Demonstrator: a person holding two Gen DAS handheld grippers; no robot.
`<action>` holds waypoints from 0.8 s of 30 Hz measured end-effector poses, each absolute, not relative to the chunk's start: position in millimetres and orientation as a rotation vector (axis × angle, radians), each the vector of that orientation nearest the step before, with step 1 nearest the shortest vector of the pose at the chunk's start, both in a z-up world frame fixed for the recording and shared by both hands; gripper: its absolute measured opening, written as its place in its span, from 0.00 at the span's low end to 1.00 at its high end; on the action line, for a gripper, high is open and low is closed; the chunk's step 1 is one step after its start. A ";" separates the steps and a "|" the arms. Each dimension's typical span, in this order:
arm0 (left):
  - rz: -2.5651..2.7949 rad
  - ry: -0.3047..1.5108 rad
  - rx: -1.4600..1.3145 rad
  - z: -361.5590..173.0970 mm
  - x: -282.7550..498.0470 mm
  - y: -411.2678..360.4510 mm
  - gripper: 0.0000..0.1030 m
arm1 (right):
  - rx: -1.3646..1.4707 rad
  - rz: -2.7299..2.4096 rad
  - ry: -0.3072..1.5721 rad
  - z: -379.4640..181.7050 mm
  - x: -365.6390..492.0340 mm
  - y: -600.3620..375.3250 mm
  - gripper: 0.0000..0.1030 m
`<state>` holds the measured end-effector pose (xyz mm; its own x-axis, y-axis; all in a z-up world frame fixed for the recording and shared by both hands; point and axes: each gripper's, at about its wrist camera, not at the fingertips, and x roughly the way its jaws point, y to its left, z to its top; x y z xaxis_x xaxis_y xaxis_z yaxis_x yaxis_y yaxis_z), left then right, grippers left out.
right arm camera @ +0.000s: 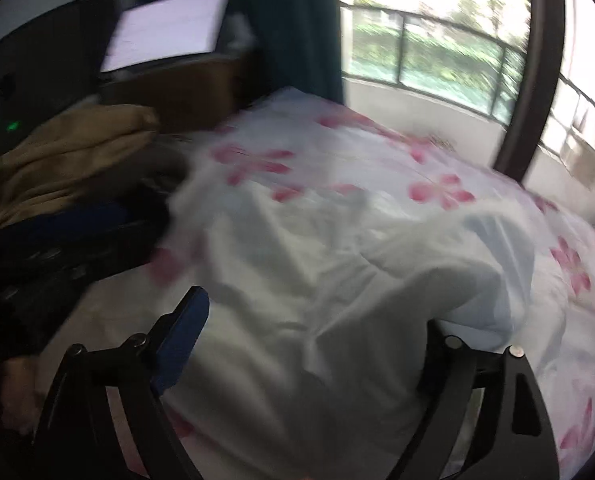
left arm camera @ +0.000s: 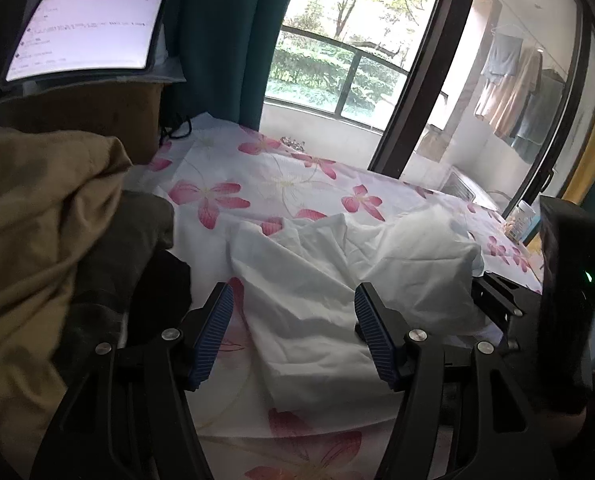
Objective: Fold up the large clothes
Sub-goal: 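Open the right gripper to lay the fabric onto the bundle, then reach the left gripper to the jacket fold and grasp it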
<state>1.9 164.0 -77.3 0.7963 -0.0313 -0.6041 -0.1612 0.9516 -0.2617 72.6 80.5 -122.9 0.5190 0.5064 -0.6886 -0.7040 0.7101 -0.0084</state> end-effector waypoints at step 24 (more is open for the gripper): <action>0.171 0.611 -0.190 -5.1 5.7 154.9 0.64 | -0.438 1.036 0.554 -108.0 14.7 50.1 0.99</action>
<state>5.7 154.9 -5.1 0.8062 0.1029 -0.5826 -0.2149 0.9685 -0.1262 14.7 50.1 -108.0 0.3954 0.6791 -0.6185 -0.8915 0.4458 -0.0805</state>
